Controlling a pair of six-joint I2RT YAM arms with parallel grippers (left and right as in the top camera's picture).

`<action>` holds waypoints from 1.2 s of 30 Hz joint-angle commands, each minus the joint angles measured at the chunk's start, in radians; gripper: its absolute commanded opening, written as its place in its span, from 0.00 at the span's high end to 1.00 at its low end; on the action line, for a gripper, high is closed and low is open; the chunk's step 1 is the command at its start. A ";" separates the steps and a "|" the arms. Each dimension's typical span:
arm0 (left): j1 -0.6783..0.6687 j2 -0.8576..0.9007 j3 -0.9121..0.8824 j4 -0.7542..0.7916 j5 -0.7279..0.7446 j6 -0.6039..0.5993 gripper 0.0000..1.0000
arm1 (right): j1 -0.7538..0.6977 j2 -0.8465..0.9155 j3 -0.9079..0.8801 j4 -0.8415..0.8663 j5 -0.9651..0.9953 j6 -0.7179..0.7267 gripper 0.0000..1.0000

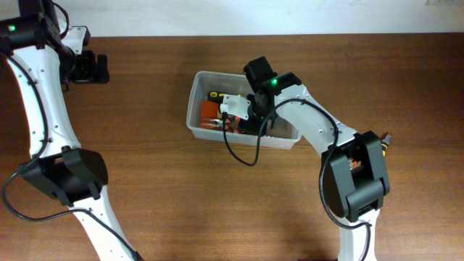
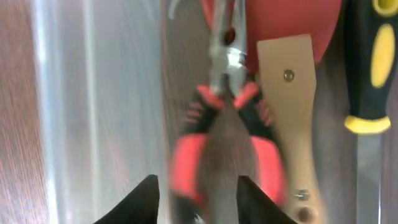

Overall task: Pack container
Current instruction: 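Carry the pliers with the right gripper into the container and release, then move the right gripper back over the red cutting pliers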

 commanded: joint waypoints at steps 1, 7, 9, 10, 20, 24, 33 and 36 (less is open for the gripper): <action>0.003 -0.002 -0.006 0.002 -0.007 -0.013 0.01 | 0.011 -0.036 0.019 -0.011 0.063 0.042 0.60; 0.003 -0.002 -0.006 0.002 -0.007 -0.013 0.01 | -0.011 -0.145 0.063 -0.014 0.237 0.172 0.66; 0.003 -0.002 -0.006 0.002 -0.007 -0.013 0.01 | -0.042 -0.200 0.102 -0.034 0.315 0.256 0.66; 0.003 -0.002 -0.006 0.002 -0.007 -0.013 0.01 | -0.057 -0.220 0.118 -0.045 0.341 0.291 0.65; 0.003 -0.002 -0.006 0.002 -0.007 -0.013 0.01 | -0.465 -0.409 0.237 -0.191 0.386 0.872 0.51; 0.003 -0.002 -0.006 0.002 -0.007 -0.013 0.01 | -0.652 -0.386 0.218 -0.322 0.311 1.019 0.49; 0.003 -0.002 -0.006 0.002 -0.007 -0.013 0.01 | -0.763 -0.351 -0.010 -0.459 0.131 1.053 0.49; 0.003 -0.002 -0.006 0.002 -0.007 -0.013 0.01 | -0.742 -0.351 -0.096 -0.399 0.131 0.996 0.48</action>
